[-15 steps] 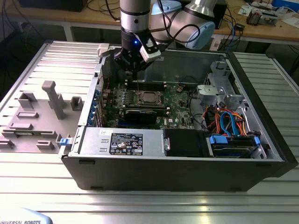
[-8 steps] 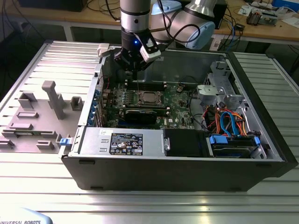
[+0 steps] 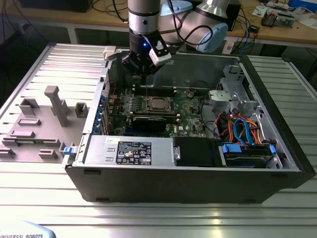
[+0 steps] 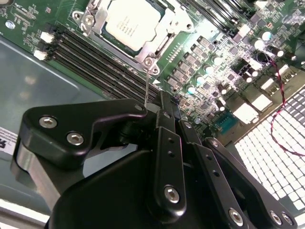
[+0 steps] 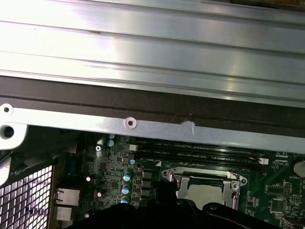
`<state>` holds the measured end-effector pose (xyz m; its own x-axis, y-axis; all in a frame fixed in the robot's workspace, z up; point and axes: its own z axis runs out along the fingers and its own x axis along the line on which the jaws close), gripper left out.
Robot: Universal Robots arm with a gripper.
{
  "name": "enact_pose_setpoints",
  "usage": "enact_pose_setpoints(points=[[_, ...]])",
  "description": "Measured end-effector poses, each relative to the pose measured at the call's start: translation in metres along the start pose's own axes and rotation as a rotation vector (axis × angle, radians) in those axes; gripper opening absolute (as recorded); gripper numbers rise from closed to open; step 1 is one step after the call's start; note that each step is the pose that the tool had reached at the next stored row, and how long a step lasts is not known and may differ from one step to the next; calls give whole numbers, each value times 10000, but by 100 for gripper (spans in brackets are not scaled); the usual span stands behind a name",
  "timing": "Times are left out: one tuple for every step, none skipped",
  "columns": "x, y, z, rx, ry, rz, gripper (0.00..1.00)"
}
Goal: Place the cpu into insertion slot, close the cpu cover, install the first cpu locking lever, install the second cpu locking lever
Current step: 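Install the first cpu locking lever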
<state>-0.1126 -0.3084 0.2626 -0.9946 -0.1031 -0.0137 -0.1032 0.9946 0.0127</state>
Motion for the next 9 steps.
enact_pose_setpoints(points=[[-17, 0, 0, 0, 0, 1, 11], [-29, 0, 1, 0, 0, 1, 11], [-42, 0, 0, 0, 0, 2, 11], [-55, -1, 1, 0, 0, 1, 11], [-61, -2, 0, 1, 1, 1, 11], [-66, -3, 1, 0, 0, 1, 11], [-72, -3, 1, 0, 0, 1, 11], [-78, -4, 2, 0, 0, 1, 11], [-85, -4, 2, 0, 0, 1, 11]])
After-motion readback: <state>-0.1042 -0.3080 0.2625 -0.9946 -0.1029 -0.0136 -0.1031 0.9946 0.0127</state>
